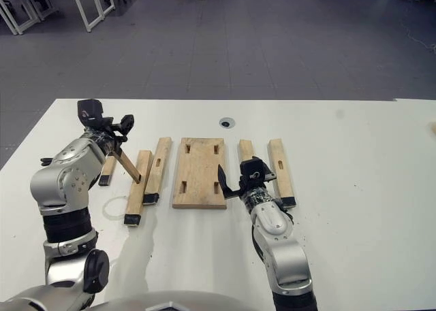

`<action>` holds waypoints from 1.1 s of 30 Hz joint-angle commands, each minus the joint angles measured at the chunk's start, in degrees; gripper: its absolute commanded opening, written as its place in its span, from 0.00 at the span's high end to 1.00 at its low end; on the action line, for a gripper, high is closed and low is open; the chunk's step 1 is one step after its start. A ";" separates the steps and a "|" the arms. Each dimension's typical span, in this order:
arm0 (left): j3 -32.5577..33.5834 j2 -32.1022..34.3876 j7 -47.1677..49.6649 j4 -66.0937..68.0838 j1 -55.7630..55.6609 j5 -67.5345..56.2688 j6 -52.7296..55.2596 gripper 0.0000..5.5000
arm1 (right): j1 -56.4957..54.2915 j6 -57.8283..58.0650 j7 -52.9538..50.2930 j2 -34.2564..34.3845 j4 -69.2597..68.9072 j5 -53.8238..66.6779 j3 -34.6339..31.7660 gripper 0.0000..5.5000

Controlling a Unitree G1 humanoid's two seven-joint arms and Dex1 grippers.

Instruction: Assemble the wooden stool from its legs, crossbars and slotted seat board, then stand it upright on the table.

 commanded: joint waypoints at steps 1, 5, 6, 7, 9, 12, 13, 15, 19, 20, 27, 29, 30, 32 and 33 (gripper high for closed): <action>4.61 -1.02 2.55 -3.93 -9.99 -4.72 0.90 0.44 | -0.13 0.38 -0.08 0.27 0.07 -0.16 -0.19 0.08; 6.52 2.17 5.29 -15.41 -17.97 -8.36 7.08 0.44 | 0.54 0.58 -0.21 0.18 -0.50 -0.30 -0.33 0.08; 4.84 3.07 5.45 -20.49 -13.53 -8.09 9.69 0.40 | 0.88 0.61 -0.38 0.18 -0.81 -0.34 -0.56 0.08; 2.49 4.20 4.80 -24.96 -7.85 -7.71 11.13 0.37 | 1.36 0.56 -0.62 0.20 -1.14 -0.41 -0.82 0.08; -1.01 4.52 3.91 -35.65 9.38 -7.15 11.87 0.32 | 2.53 0.39 -1.22 0.31 -1.74 -0.60 -1.18 0.08; -3.66 3.71 1.75 -46.03 28.90 -8.69 10.14 0.23 | 4.52 -0.01 -1.71 0.31 -2.30 -0.91 -1.09 0.08; -4.98 4.02 1.47 -47.40 33.02 -9.55 8.21 0.20 | 5.06 -0.25 -1.70 0.20 -2.22 -0.97 -1.16 0.08; -7.54 5.02 2.02 -48.22 42.05 -9.54 2.74 0.12 | 5.58 -0.43 -1.45 -0.17 -1.94 -0.92 -1.51 0.08; -11.57 7.76 2.33 -44.71 52.82 -4.42 1.49 0.03 | 5.62 -0.62 -1.05 -0.54 -1.50 -0.92 -1.72 0.08; -13.37 9.21 2.11 -41.79 54.52 -2.40 1.21 0.03 | 5.22 -0.61 -0.83 -0.66 -1.21 -0.88 -1.67 0.08; -18.27 5.47 0.53 -22.13 50.88 0.19 -2.18 0.03 | 2.77 -0.08 0.27 -0.96 -0.25 -0.76 -1.55 0.08; -18.10 4.05 0.90 -19.05 48.02 0.38 -2.72 0.03 | 2.14 0.28 0.60 -1.09 -0.29 -0.68 -1.56 0.08; -17.77 3.59 1.16 -17.70 46.95 0.72 -3.11 0.03 | 2.00 0.42 0.69 -1.15 -0.38 -0.63 -1.71 0.08; -16.75 2.87 1.83 -15.51 46.08 1.59 -3.35 0.08 | 1.97 0.68 0.96 -1.29 -0.63 -0.61 -1.79 0.08; -16.52 2.79 1.62 -15.11 46.19 1.76 -3.59 0.12 | 2.04 0.83 1.08 -1.38 -0.83 -0.57 -1.86 0.08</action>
